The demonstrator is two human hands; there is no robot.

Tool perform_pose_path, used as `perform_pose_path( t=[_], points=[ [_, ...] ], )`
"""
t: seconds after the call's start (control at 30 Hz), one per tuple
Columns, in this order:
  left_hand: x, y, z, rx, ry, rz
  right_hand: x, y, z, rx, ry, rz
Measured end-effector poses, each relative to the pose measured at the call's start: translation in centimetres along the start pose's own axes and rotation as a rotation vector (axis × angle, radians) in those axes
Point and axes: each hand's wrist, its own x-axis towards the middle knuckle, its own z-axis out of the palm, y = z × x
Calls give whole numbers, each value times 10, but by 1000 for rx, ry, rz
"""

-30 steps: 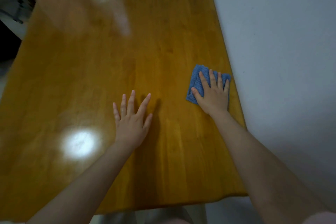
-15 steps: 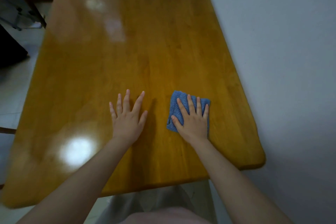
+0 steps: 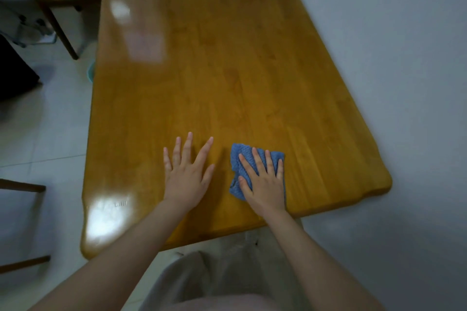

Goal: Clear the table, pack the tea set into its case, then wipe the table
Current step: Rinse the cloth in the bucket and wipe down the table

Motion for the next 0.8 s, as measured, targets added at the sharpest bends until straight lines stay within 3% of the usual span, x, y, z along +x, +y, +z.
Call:
perform_pose_path(
  t=[0.3, 0.57, 0.8],
  points=[
    [-33, 11, -3, -16, 30, 33, -20, 30, -8, 7, -47, -96],
    [-61, 13, -4, -15, -4, -60, -27, 93, -19, 35, -34, 28],
    [-69, 18, 1, -32, 6, -141, -29, 83, -13, 6, -2, 121]
  ],
)
